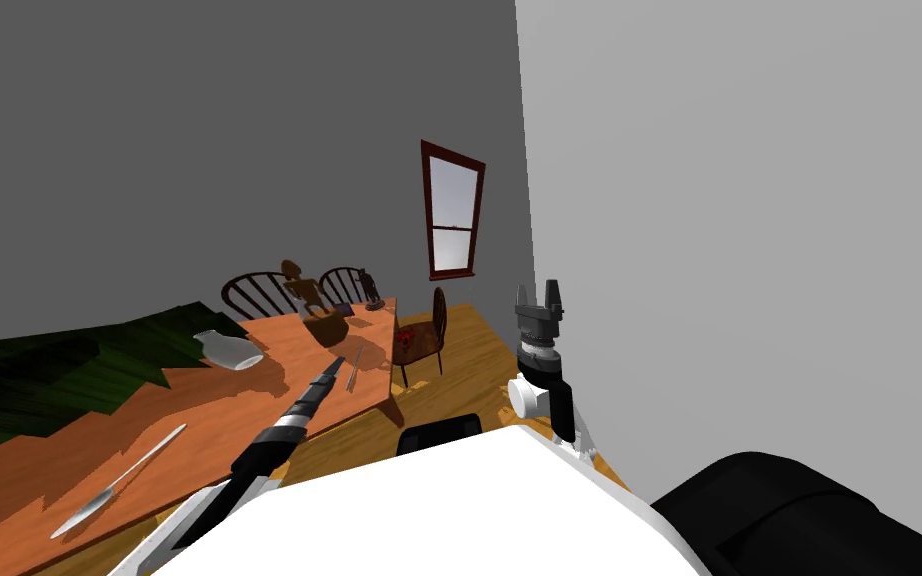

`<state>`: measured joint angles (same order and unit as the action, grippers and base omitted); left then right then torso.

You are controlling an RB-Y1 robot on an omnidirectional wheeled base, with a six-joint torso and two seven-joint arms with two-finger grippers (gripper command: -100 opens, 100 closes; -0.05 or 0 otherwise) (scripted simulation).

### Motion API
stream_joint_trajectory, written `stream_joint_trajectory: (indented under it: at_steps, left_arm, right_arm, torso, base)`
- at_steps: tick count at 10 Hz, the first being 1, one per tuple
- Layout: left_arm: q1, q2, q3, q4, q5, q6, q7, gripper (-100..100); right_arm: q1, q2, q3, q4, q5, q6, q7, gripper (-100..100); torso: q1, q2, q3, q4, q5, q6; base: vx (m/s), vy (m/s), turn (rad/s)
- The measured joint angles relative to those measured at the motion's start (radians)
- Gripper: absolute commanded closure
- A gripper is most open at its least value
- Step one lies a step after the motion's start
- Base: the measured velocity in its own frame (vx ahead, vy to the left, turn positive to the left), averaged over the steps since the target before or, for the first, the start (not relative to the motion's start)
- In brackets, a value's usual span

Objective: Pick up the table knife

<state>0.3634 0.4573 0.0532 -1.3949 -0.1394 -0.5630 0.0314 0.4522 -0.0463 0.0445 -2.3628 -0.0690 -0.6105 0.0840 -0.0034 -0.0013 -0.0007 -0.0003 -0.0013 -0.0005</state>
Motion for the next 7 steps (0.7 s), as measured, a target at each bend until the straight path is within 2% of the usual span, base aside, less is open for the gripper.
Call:
stream_joint_trajectory:
  at_steps: [3,7]
  left_arm:
    - [-0.007,0.026,0.004,0.073,-0.031,0.025,-0.019,-100]
    - [-0.027,0.041,0.005,0.162,-0.061,0.047,-0.044,-100]
  right_arm:
    - [0.000,0.000,0.000,0.000,0.000,0.000,0.000,0]
    - [0.000,0.000,0.000,0.000,0.000,0.000,0.000,0]
  torso:
    - [0.001,0.000,0.000,0.000,0.000,0.000]
    - [0.002,0.001,0.000,0.000,0.001,0.000]
  base:
    - [0.039,-0.040,-0.074]
    - [0.031,-0.019,-0.080]
